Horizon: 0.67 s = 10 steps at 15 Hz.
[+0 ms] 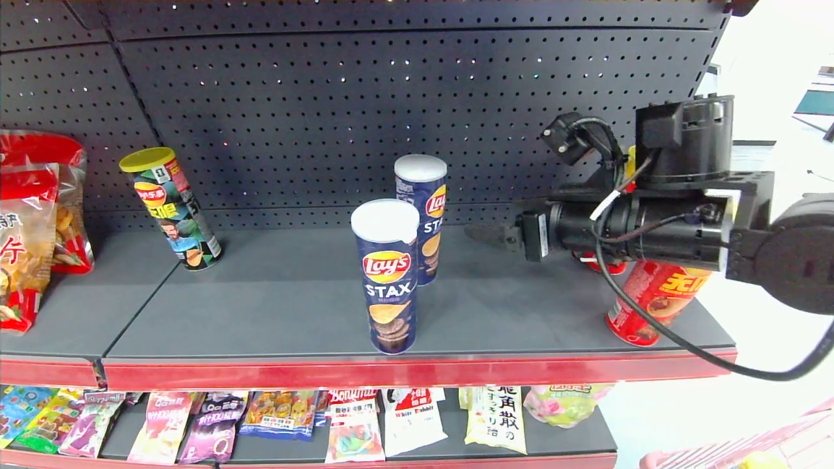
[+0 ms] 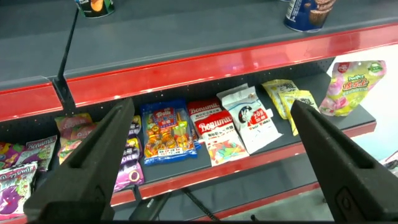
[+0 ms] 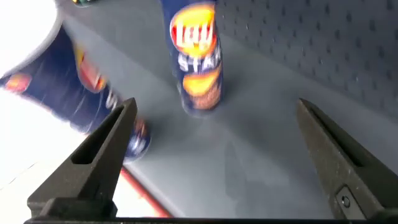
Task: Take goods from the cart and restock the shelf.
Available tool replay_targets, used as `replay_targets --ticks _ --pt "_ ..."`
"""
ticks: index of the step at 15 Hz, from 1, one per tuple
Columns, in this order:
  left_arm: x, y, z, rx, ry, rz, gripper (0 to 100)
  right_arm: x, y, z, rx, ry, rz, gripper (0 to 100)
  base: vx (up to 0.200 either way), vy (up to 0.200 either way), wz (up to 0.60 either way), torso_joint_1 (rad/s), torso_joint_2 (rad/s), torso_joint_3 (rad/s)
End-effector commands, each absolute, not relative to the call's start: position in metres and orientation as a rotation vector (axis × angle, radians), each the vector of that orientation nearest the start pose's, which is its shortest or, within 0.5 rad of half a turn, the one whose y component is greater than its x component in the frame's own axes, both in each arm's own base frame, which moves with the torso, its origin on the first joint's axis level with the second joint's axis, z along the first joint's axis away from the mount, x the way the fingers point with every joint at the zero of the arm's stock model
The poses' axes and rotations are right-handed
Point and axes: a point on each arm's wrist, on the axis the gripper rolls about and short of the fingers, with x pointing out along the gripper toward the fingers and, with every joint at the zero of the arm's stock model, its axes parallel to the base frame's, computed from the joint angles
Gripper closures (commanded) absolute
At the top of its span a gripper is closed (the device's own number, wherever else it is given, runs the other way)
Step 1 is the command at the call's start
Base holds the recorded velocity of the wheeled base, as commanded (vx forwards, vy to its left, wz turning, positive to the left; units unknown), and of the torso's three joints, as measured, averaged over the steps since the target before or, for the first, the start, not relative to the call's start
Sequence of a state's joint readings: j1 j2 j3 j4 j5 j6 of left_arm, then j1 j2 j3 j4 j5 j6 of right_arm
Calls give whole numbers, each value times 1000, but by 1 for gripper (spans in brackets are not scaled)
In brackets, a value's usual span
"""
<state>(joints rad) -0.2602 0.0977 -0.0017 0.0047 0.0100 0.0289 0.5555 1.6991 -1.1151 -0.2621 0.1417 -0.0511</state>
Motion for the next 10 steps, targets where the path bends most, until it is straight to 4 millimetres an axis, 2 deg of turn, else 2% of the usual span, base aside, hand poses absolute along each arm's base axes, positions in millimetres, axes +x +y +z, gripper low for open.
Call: replay_targets --ticks 1,3,5,6,8,9,10 --pt "-14 4 77 43 102 -251 0 227 157 240 -110 286 720 0 0 0 0 0 0 0" --pt "-13 4 77 46 118 -255 0 182 143 232 -122 298 773 0 0 0 0 0 0 0" --pt "-11 3 78 51 149 -255 0 146 120 216 -142 305 741 0 0 0 0 0 0 0" --pt "-9 3 78 57 169 -255 0 128 103 209 -139 294 687 0 0 0 0 0 0 0" --pt "-7 2 79 61 206 -248 0 107 71 198 -121 272 552 0 0 0 0 0 0 0" --pt "-4 1 79 65 241 -242 0 89 49 189 -107 240 443 0 0 0 0 0 0 0" --pt "-2 1 79 69 261 -252 0 78 36 187 -98 207 358 0 0 0 0 0 0 0"
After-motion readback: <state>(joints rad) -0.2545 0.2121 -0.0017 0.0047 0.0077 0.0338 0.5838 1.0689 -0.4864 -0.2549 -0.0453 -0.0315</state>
